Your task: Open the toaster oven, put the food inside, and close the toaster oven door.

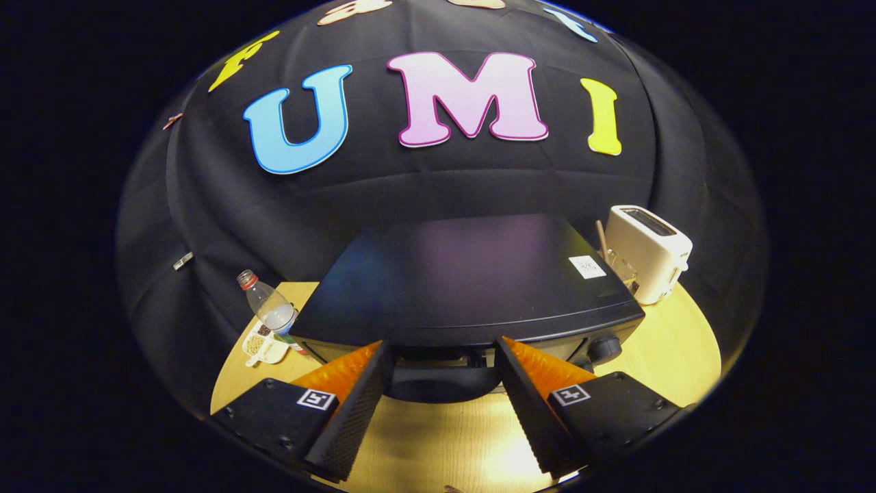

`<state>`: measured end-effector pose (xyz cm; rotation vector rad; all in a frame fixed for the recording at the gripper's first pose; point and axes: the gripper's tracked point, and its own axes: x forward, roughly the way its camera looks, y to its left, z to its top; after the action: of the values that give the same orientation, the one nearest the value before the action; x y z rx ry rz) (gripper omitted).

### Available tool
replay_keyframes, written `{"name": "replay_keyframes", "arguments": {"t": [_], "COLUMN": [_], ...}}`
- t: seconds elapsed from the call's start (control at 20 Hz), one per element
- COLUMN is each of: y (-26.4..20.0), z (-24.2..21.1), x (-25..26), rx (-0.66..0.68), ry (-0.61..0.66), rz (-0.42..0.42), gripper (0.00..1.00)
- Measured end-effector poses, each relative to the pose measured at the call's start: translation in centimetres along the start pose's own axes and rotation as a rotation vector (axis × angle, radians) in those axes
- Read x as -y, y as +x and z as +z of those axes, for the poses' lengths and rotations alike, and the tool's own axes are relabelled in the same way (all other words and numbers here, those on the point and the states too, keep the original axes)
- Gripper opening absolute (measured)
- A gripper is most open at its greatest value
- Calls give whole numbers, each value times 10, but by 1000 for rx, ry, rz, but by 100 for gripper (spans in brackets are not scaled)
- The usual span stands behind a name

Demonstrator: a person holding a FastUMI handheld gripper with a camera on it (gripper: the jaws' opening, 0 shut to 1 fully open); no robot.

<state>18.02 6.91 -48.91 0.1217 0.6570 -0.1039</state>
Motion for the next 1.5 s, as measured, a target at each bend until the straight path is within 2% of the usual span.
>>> {"name": "replay_keyframes", "arguments": {"t": [0.15, 0.55, 0.85, 1.1, 1.25, 1.5], "y": [-5, -45, -72, -77, -84, -104], "z": [-5, -56, -113, -185, -180, -138], "x": [1, 6, 11, 19, 21, 44], "rx": [3, -103, -246, -448, -432, -378], "ry": [-56, -38, -23, 22, -11, -16], "rz": [-14, 1, 9, 25, 48, 113], "gripper": [96, 98, 97, 99, 98, 99]}}
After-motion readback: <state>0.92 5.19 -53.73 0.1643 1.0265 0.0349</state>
